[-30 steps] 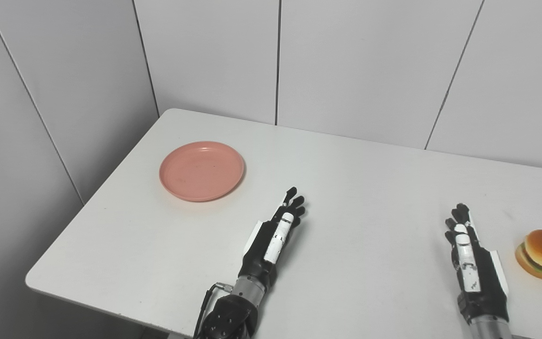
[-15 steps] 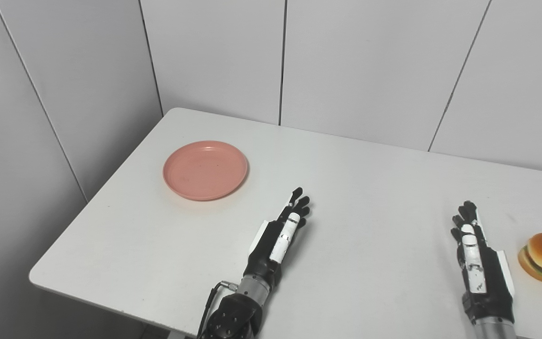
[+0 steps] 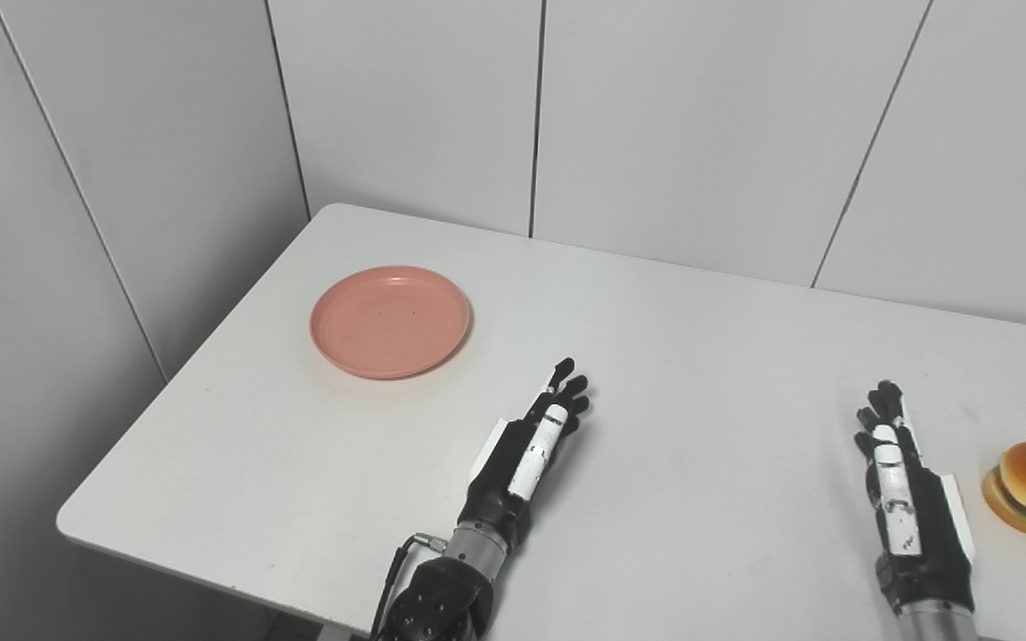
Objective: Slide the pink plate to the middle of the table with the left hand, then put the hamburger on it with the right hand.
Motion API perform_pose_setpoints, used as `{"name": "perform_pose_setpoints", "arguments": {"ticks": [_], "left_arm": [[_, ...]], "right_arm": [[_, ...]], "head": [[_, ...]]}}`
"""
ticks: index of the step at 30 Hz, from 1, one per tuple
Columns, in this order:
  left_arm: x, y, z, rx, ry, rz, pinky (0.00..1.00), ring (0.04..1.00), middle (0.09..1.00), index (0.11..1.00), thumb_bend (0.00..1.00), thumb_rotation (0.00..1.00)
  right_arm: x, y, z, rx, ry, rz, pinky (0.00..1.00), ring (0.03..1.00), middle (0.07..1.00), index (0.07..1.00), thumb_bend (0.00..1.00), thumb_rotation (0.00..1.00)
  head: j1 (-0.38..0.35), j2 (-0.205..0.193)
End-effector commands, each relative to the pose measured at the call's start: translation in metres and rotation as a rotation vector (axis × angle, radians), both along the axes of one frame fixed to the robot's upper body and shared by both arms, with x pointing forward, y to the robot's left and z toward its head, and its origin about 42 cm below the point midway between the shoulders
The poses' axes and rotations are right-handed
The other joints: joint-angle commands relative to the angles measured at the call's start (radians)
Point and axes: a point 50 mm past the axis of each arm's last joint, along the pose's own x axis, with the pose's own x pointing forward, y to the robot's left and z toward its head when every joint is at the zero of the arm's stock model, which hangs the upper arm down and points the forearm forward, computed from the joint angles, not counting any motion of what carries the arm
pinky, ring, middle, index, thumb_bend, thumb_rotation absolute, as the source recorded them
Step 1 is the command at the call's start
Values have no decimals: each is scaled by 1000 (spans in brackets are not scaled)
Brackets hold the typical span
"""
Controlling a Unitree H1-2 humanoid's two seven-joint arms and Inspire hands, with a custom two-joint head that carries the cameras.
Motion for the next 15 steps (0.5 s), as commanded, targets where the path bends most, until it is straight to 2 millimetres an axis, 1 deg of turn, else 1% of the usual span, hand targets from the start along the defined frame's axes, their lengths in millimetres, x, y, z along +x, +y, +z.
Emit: {"name": "perform_pose_setpoints", "arguments": {"ticks": [1, 3, 4, 6, 12, 15], "left_arm": [[7, 2, 16, -7, -42, -13, 982, 953, 963, 968, 318, 1000], [8, 3, 23, -15, -51, -19, 984, 953, 963, 968, 314, 997], [9, 3, 30, -27, -65, -21, 984, 953, 962, 968, 314, 995], [10, 3, 41, -38, -87, -27, 983, 954, 965, 964, 344, 954], [14, 1, 70, -39, -138, -29, 972, 957, 969, 958, 416, 964], [21, 2, 88, -30, -189, -21, 964, 950, 963, 953, 417, 960]], "right_arm": [[-20, -3, -35, 12, 89, -21, 1000, 994, 1000, 1000, 79, 1000], [-20, -3, -35, 8, 86, -13, 1000, 998, 1000, 1000, 87, 1000], [-20, -4, -36, 8, 85, -11, 1000, 998, 1000, 1000, 89, 1000], [-20, -4, -36, 3, 84, -10, 1000, 998, 1000, 1000, 104, 1000], [-20, -5, -36, 2, 95, -8, 1000, 1000, 1000, 1000, 89, 1000], [-19, -5, -36, 17, 95, -8, 1000, 1000, 1000, 1000, 83, 1000]], "head": [[0, 1], [1, -1], [1, -2], [0, -4], [3, -6], [3, -6]]}}
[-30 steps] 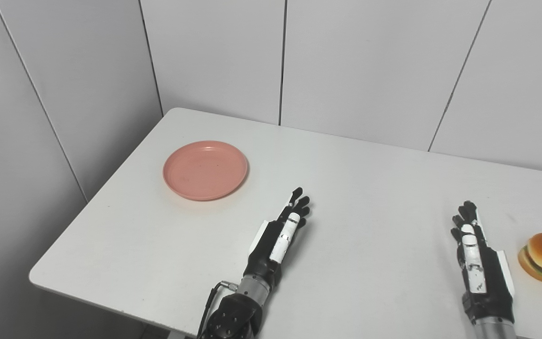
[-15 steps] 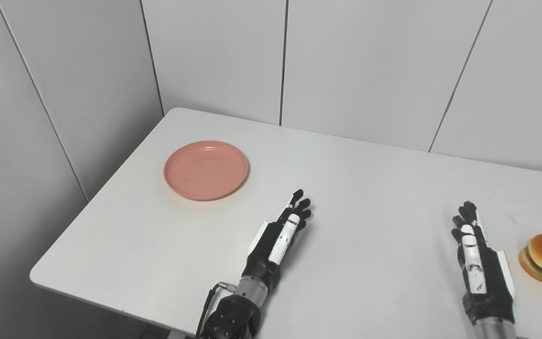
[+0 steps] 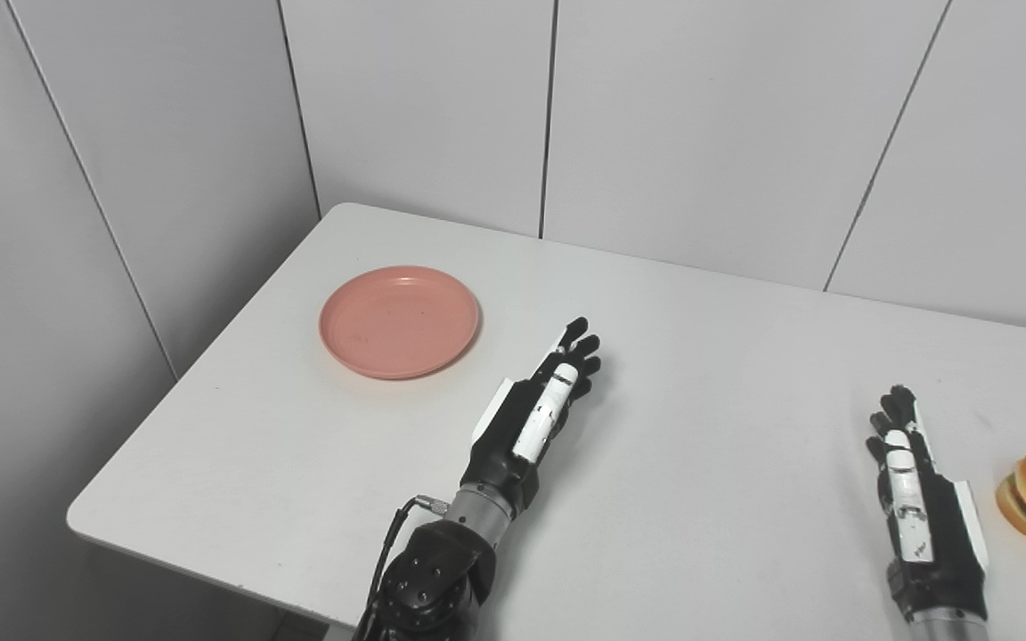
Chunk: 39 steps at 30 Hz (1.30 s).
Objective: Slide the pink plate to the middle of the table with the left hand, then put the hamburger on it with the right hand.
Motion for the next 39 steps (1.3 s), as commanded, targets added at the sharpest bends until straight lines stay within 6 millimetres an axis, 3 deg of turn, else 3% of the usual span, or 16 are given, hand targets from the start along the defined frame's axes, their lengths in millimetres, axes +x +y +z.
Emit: {"name": "perform_pose_setpoints", "arguments": {"ticks": [1, 7, 15, 23, 39], "left_arm": [[12, -2, 34, -1, -121, 5, 951, 944, 956, 947, 419, 964], [20, 5, 61, -28, -187, 22, 957, 934, 947, 942, 429, 966], [31, 29, 92, -26, -285, 105, 929, 908, 924, 923, 401, 992], [46, 67, 107, -36, -330, 210, 924, 917, 929, 926, 384, 999], [89, 155, 119, 15, -324, 409, 916, 900, 897, 876, 345, 1000]], "right_arm": [[-21, -6, -37, 15, 98, -17, 1000, 1000, 1000, 1000, 84, 1000], [-20, -6, -37, 9, 103, -21, 1000, 999, 1000, 1000, 82, 1000], [-21, -6, -38, 5, 98, -23, 1000, 997, 1000, 1000, 92, 1000], [-22, -6, -37, 12, 96, -16, 1000, 999, 1000, 1000, 82, 1000], [-23, -8, -36, 6, 90, -15, 1000, 1000, 1000, 1000, 95, 1000]], "head": [[0, 1], [2, 2], [3, 1], [2, 4], [8, 6]]}}
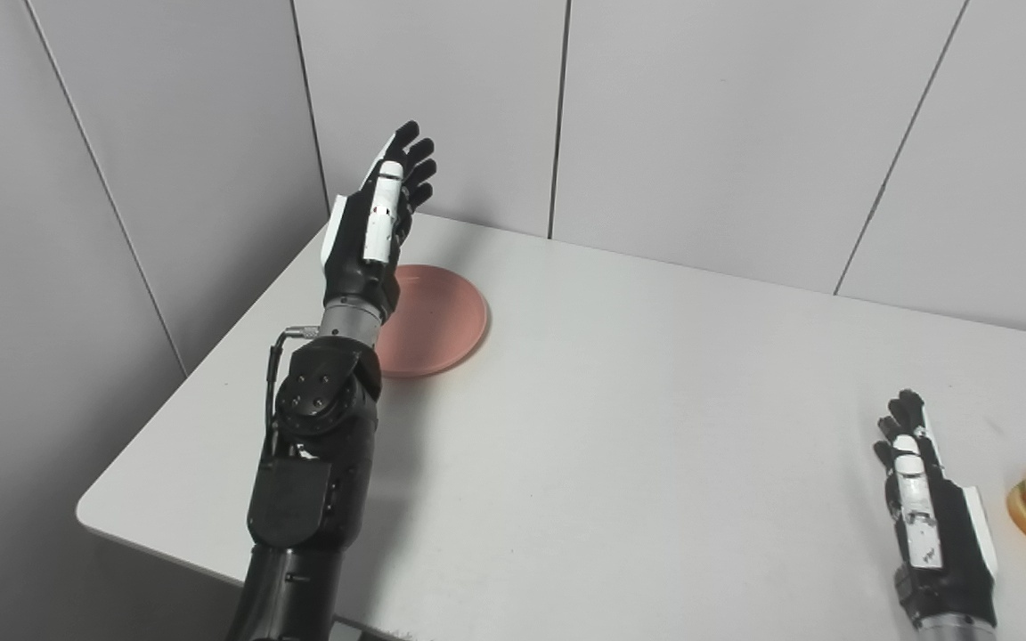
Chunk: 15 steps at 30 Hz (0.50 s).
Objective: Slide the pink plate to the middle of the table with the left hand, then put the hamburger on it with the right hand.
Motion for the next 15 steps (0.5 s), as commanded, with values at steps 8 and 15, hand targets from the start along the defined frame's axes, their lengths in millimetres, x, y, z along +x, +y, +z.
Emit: {"name": "perform_pose_setpoints", "arguments": {"ticks": [8, 15], "left_arm": [[19, 37, 34, 10, -101, 86, 877, 860, 857, 857, 362, 1000], [20, 62, 31, -38, -69, 107, 906, 899, 889, 879, 344, 1000]], "right_arm": [[-23, -8, -35, 19, 81, -22, 1000, 1000, 1000, 1000, 95, 1000], [-23, -9, -36, 27, 84, -22, 1000, 1000, 1000, 1000, 97, 1000]], "head": [[5, 5], [8, 3]]}}
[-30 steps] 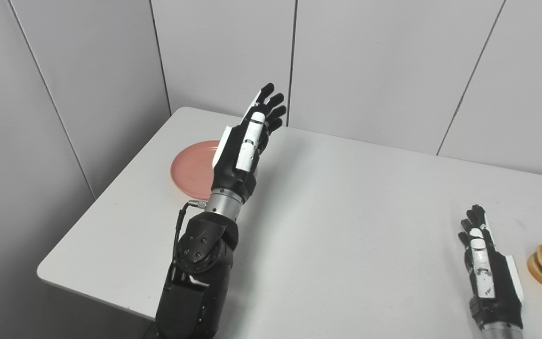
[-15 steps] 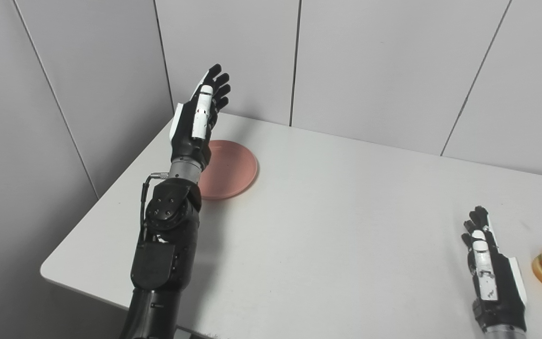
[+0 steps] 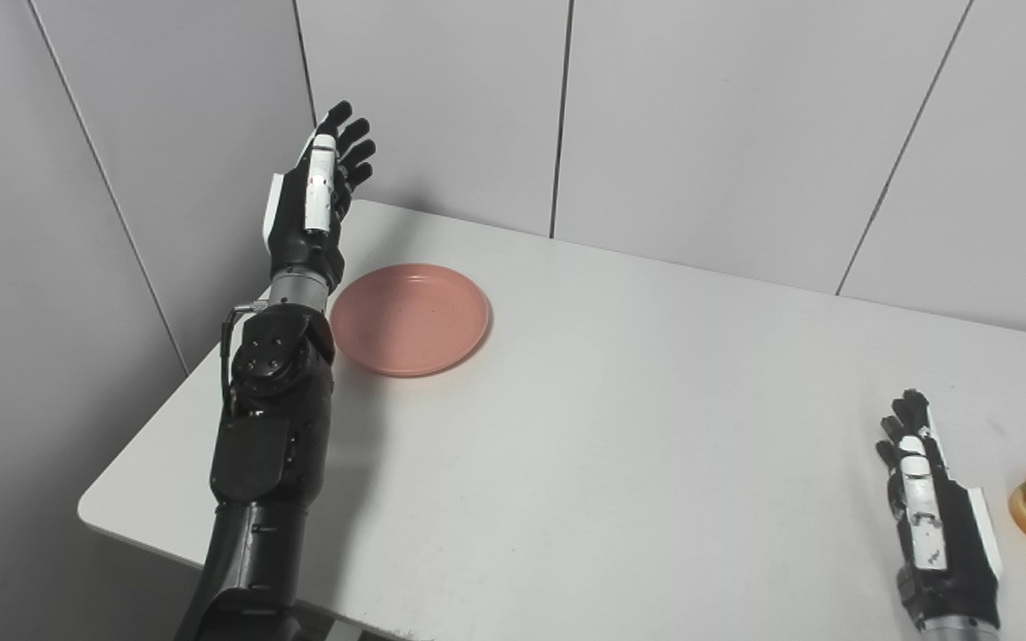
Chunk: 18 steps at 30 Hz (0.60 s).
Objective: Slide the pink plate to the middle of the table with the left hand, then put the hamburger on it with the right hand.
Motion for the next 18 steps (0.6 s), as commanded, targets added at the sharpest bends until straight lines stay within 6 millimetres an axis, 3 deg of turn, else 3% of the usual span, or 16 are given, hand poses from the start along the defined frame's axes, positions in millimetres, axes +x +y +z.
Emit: {"name": "perform_pose_setpoints", "arguments": {"ticks": [1, 7, 18], "left_arm": [[9, 10, 30, 6, -83, 9, 910, 903, 891, 881, 339, 1000], [9, 29, 26, -16, -55, 20, 898, 899, 894, 876, 315, 1000], [8, 45, 15, -58, -7, 20, 929, 930, 928, 905, 324, 1000]], "right_arm": [[-23, -8, -37, 9, 98, -29, 1000, 1000, 1000, 1000, 96, 1000], [-23, -9, -37, 5, 96, -34, 1000, 1000, 1000, 1000, 93, 1000], [-24, -8, -35, 2, 98, -35, 1000, 1000, 1000, 1000, 92, 1000]], "head": [[0, 0], [3, 1], [6, 4]]}}
